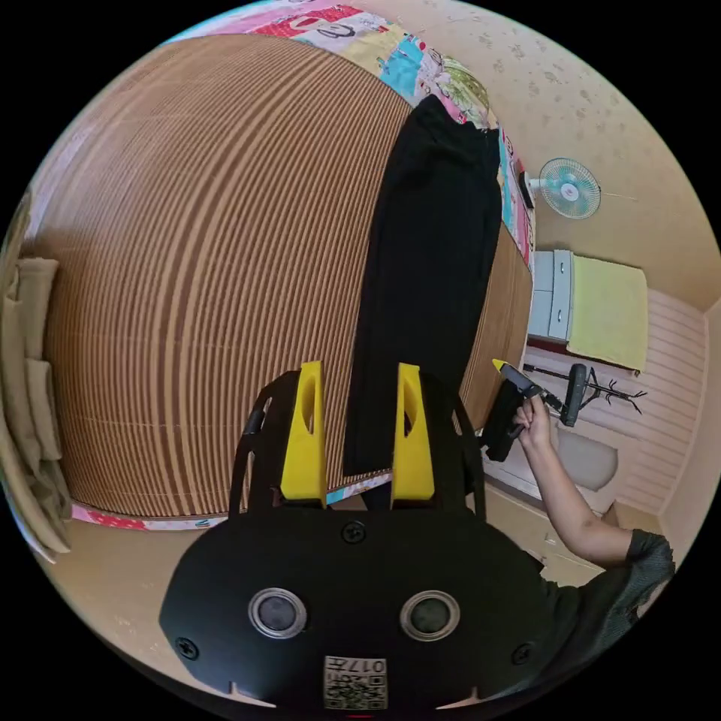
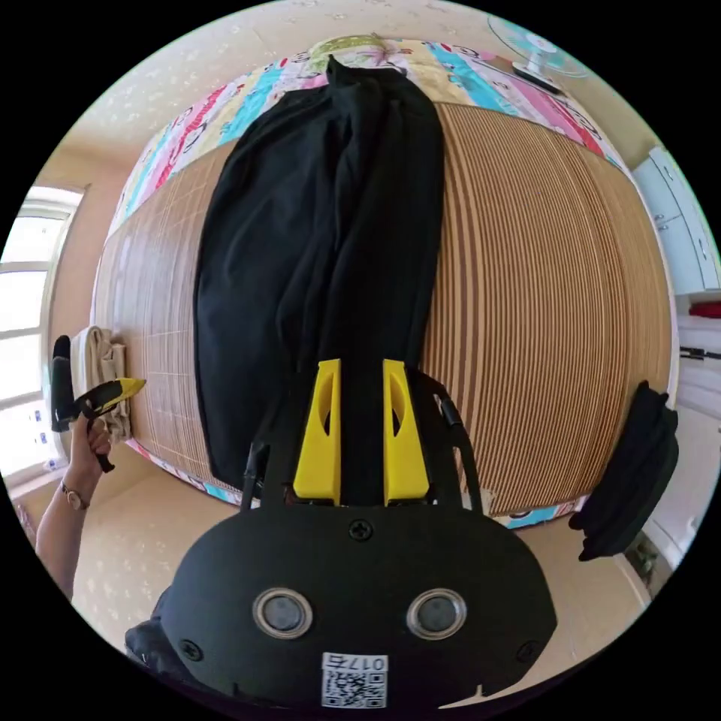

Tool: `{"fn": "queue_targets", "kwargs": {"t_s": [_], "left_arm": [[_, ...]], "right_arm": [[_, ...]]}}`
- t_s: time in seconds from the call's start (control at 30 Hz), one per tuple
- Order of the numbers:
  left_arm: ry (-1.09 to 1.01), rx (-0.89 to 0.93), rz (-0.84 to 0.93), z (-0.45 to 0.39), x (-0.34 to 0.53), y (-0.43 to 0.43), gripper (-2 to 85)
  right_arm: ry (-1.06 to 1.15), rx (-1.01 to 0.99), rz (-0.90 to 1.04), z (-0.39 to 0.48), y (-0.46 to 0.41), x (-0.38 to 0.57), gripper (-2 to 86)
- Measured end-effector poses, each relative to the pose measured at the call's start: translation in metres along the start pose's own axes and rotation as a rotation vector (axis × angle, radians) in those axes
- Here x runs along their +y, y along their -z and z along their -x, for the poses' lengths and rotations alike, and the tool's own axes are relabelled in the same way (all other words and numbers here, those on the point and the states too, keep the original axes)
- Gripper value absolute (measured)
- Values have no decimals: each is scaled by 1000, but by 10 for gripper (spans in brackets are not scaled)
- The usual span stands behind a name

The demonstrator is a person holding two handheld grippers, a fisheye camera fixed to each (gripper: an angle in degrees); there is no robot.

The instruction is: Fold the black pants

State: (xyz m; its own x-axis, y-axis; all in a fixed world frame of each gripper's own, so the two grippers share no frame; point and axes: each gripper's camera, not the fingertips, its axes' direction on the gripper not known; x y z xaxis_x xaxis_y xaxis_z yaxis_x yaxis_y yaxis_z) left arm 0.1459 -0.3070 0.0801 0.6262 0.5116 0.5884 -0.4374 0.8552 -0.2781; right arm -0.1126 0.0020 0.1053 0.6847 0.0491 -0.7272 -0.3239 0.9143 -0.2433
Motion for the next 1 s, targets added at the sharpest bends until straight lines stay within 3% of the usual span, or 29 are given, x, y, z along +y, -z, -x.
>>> {"fn": "queue_targets", "kwargs": {"t_s": [0.07, 0.17, 0.23, 0.27, 0.37, 0.47, 0.53, 0.57, 0.7, 0.77, 0.87, 1.0], "left_arm": [[-32, -4, 50, -4, 2, -34, 135], [-33, -48, 173, -8, -7, -81, 117], [-2, -153, 322, -2, -15, -107, 34], [-12, -172, 362, -1, -16, -111, 4], [-152, -236, 543, 7, -7, -116, -7], [-226, -149, 477, 27, 14, -77, -8], [-192, 105, 364, 53, 32, -41, -5], [-186, 135, 332, 59, 37, -34, -4], [-135, 56, 207, 84, 64, -22, 77], [-105, 26, 207, 89, 68, -37, 135], [-79, -19, 186, 92, 68, -64, 130], [9, -113, 193, 98, 65, -82, 46]], "right_arm": [[-163, -39, -1, -28, -17, 15, 109], [-186, -218, 137, -39, -56, 11, 116], [-92, -234, 272, -25, -87, 4, 106], [-3, -115, 301, -11, -93, 2, 87], [228, -54, 363, 12, -83, -12, 41], [274, -329, 200, -11, -28, -12, 29], [181, -339, 102, -49, -2, -2, 27], [80, -258, 54, -78, 7, 7, 25], [-232, 72, 23, -150, 6, 28, 25], [-412, 285, 162, -160, -12, 28, 28], [-319, 223, 117, -120, -24, 31, 42], [-216, 65, 143, -60, -51, 37, 49]]}}
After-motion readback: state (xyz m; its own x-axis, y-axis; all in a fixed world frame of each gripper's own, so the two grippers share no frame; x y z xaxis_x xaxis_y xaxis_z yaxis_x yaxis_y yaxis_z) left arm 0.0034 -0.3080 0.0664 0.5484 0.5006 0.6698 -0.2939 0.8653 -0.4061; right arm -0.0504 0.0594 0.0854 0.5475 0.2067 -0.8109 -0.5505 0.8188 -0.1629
